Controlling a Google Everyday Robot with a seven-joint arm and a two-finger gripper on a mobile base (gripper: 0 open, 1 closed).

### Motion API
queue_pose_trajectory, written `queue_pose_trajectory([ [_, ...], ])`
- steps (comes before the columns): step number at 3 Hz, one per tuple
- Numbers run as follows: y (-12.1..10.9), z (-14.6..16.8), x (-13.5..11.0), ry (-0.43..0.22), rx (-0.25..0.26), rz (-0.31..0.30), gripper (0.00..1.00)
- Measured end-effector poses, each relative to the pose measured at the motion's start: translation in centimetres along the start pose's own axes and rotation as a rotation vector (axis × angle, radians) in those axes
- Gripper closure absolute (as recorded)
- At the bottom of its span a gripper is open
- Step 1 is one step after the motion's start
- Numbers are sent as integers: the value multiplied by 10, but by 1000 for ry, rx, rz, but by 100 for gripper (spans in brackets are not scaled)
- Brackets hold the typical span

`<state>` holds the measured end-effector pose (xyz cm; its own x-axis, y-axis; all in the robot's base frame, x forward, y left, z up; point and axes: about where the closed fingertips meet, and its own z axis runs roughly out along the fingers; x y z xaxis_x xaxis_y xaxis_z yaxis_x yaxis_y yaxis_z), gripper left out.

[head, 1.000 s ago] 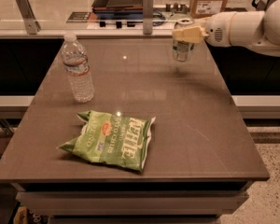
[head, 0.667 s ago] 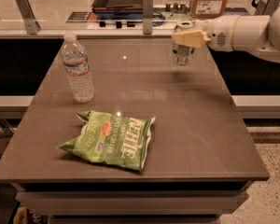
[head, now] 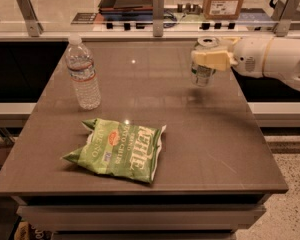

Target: Move 7up can near green jalapeno chip bag

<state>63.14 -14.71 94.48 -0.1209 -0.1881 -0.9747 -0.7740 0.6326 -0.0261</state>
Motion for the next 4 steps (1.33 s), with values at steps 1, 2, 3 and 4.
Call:
queue_pose_trajectory([
  [1,25,-26,14,-11,28,-10,100],
  [2,49,-45,26,14,50,-6,100],
  [3,76,-55,32,62,56,-6,100],
  [4,94,-58,36,105,45,-5,100],
])
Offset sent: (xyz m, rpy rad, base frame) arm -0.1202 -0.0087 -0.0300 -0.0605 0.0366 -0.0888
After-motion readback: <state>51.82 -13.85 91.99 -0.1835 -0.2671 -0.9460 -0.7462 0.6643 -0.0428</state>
